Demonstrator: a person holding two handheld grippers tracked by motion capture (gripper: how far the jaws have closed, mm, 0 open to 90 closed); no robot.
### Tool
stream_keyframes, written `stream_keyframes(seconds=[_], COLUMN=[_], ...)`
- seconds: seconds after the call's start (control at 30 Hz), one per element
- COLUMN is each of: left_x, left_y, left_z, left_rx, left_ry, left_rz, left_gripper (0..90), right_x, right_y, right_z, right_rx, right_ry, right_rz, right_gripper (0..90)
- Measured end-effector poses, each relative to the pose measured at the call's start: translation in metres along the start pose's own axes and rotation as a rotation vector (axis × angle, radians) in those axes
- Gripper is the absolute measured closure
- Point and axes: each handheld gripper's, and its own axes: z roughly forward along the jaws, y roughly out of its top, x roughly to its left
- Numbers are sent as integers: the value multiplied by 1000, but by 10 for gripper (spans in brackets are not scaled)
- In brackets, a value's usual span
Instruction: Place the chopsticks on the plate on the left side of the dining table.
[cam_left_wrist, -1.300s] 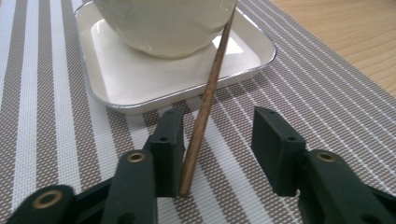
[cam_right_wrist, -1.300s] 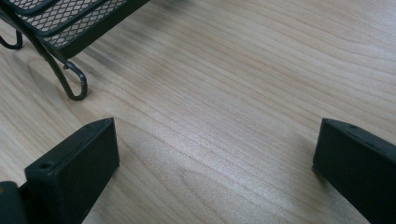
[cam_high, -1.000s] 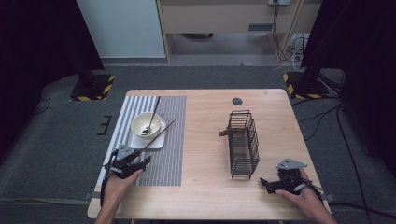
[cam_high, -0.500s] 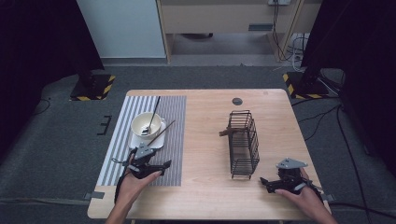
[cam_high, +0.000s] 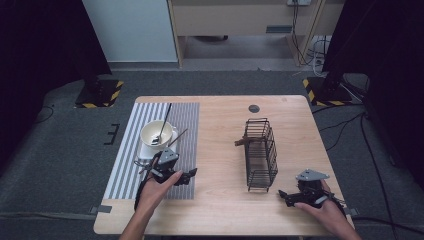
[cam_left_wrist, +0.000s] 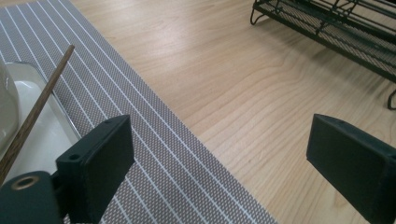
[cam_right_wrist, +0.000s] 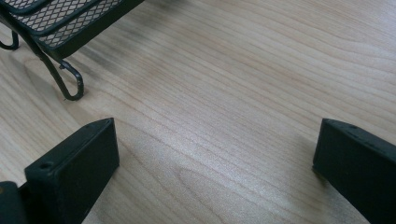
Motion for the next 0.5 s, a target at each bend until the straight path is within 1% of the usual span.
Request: stream_keyframes(seconds=[0.13, 0.2, 0.27, 0.3, 0.4, 0.5], left_x=[-2, -3, -5, -7, -11, -16], left_y=[6, 10, 14, 16, 22, 29], left_z=[2, 4, 5, 7, 11, 16], left_rx=[10, -3, -13, -10, 5, 6], left_ry=[2, -5, -15, -21, -26, -38], left_rz=[5, -4, -29, -35, -24, -10], left_gripper=[79, 79, 79, 78, 76, 76], right_x=[0, -1, -1, -1, -2, -2], right_y=[0, 0, 0, 0, 0, 1], right_z=[0, 0, 0, 1, 1, 1], right_rx=[0, -1, -1, 0, 0, 0], right_ry=[2, 3, 5, 6, 8, 7], right_rz=[-1, -2, -4, -5, -3, -5], right_gripper=[2, 2, 2, 2, 2, 2])
